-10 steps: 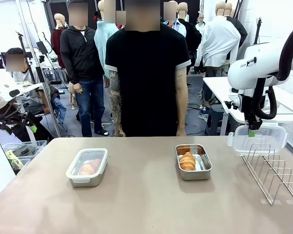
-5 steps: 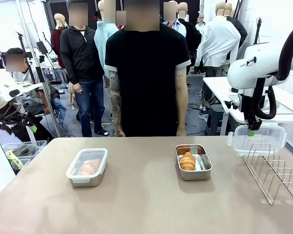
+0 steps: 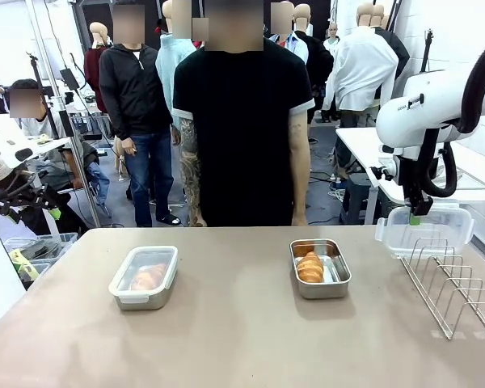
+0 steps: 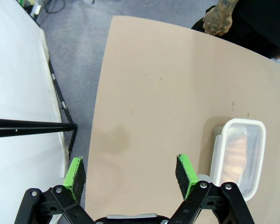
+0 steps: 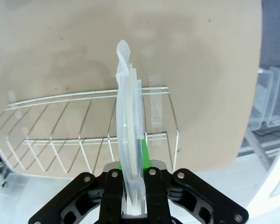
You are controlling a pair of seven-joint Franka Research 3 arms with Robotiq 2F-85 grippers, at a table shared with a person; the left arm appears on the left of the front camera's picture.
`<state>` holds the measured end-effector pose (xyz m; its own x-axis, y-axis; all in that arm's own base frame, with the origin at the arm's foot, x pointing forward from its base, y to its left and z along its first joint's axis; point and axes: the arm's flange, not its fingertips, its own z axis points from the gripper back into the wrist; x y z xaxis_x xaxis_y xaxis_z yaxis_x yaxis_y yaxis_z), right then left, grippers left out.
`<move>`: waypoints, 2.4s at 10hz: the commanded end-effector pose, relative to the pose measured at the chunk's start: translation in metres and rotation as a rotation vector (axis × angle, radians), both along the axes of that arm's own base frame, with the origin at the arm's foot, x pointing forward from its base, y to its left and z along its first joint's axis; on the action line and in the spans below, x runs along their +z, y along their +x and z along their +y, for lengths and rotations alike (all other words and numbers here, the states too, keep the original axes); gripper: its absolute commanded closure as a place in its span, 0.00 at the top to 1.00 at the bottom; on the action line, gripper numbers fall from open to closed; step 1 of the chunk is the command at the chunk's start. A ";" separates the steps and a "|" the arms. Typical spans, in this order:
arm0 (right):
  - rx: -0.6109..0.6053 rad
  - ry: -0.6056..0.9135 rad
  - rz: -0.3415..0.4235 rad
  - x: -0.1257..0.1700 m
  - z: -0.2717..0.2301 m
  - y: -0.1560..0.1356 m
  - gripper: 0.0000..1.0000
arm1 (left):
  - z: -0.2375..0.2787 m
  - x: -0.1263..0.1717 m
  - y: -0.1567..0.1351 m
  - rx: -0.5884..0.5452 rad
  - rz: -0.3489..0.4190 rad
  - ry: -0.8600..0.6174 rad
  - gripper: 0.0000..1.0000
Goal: Place the bread in airtight containers.
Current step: Release when the human grabs the Airtight Container lid.
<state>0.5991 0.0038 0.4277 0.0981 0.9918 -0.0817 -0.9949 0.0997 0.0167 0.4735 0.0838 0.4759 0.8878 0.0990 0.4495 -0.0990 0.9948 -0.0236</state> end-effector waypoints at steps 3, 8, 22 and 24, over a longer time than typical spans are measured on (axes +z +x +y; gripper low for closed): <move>0.131 -0.017 -0.122 0.072 0.037 -0.061 0.00 | 0.001 0.001 -0.001 0.006 -0.001 -0.001 1.00; 0.529 -0.196 -0.480 0.137 0.117 -0.091 0.00 | 0.001 0.001 -0.001 0.006 -0.001 -0.001 1.00; 0.684 -0.001 -0.601 0.132 0.186 -0.039 0.00 | 0.001 0.001 -0.001 0.006 -0.001 -0.001 1.00; 0.684 -0.001 -0.601 0.132 0.186 -0.039 0.00 | 0.001 0.001 -0.001 0.006 -0.001 -0.001 1.00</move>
<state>0.5650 0.1936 0.5601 -0.4893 0.8509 -0.1911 -0.6901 -0.5118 -0.5117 0.4735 0.0835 0.4760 0.8877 0.0984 0.4498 -0.0984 0.9949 -0.0234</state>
